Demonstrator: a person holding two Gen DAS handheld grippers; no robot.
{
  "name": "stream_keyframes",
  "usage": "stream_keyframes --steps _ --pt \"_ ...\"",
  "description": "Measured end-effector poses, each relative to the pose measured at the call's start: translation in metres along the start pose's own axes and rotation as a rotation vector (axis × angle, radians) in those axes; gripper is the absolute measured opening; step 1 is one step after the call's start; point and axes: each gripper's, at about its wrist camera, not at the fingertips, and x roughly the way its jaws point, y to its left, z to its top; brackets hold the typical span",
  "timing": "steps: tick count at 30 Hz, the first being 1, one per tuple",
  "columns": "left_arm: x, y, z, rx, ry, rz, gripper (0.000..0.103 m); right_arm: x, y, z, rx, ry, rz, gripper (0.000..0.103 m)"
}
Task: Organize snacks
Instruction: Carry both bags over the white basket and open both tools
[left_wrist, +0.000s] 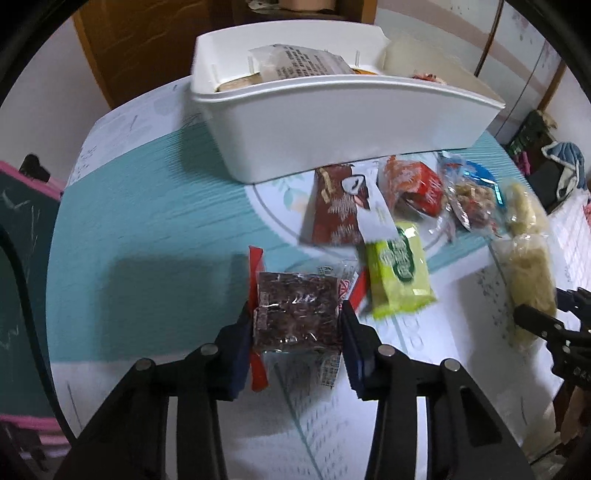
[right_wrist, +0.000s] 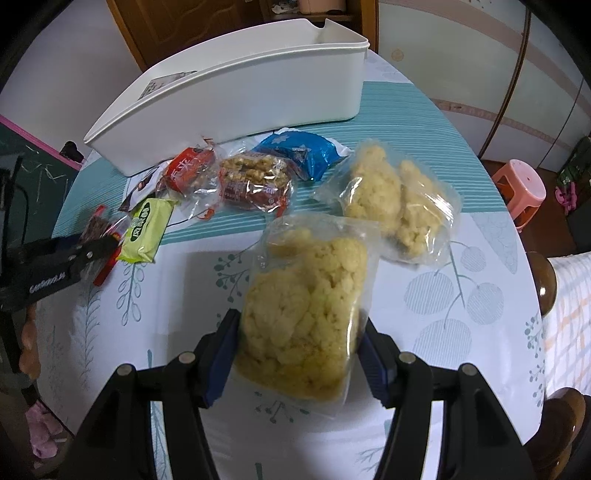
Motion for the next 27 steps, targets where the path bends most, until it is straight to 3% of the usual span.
stream_keyframes --steps 7,12,20,27 --pt "-0.05 0.007 -0.03 -0.08 -0.053 -0.049 0.04 -0.023 0.012 -0.006 -0.042 -0.054 0.016 0.06" --pt "-0.092 0.003 -0.031 -0.083 -0.117 -0.071 0.04 -0.044 0.023 -0.008 -0.071 -0.097 0.03 0.06" --pt "-0.165 0.001 0.002 -0.043 -0.258 -0.054 0.04 -0.109 0.032 0.02 -0.109 -0.229 0.08 0.06" --pt "-0.231 0.004 0.067 -0.028 -0.38 -0.012 0.04 -0.191 0.04 0.087 -0.174 -0.412 0.074 0.06"
